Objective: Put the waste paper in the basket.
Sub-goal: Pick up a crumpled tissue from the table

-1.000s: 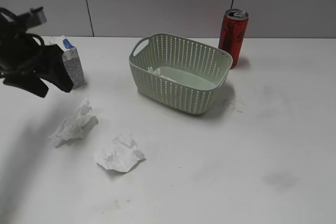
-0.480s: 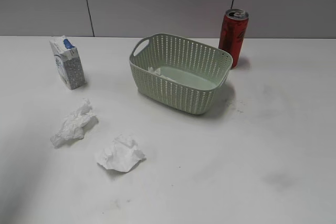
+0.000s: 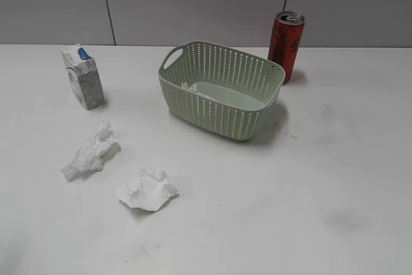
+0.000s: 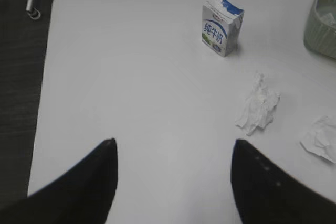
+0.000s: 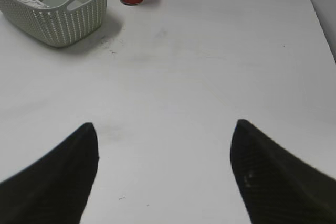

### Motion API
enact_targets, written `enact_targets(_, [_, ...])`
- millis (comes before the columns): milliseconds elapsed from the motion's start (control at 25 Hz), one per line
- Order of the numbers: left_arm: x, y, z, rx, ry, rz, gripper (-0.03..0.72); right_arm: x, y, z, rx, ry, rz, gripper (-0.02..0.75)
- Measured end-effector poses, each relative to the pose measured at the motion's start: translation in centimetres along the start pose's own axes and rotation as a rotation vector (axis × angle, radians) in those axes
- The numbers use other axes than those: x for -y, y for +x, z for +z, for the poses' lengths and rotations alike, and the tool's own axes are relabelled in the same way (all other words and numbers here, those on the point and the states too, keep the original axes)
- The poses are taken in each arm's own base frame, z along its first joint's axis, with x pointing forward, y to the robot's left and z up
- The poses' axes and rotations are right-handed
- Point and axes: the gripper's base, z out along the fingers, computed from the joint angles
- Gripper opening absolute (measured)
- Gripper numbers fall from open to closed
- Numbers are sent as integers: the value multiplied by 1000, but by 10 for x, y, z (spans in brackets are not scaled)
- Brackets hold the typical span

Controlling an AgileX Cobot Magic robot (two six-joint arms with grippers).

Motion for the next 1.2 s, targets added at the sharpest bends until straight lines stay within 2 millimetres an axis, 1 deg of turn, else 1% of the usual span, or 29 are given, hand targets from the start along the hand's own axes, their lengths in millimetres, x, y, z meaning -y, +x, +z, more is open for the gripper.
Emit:
enact_targets(160, [7,40,-24,93,-33,8,514,0,0,0,0,0,0,591])
enact_targets(240, [11,58,-30,122,-40,9,514,0,0,0,0,0,-1,591])
enact_targets(320, [16,78,-33,137,-40,8,514,0,0,0,0,0,-1,591])
enact_targets(480, [25,111,-39,199,-26,2,514,0,0,0,0,0,-1,591])
enact_targets(640, [31,137,-42,292,-33,-22,514,0,0,0,0,0,-1,591])
enact_targets(760, [34,154,-39,346,-41,-30,514,0,0,0,0,0,0,591])
enact_targets(840, [36,163,-34,364,-42,-40,514,0,0,0,0,0,0,591])
enact_targets(920, [36,167,-27,350,-36,-60,514,0,0,0,0,0,0,591])
enact_targets(1120, [36,166,-6,370,-33,-81,514,0,0,0,0,1,-1,591])
enact_targets(1200, [36,166,-3,373,-35,-82,514,0,0,0,0,1,-2,591])
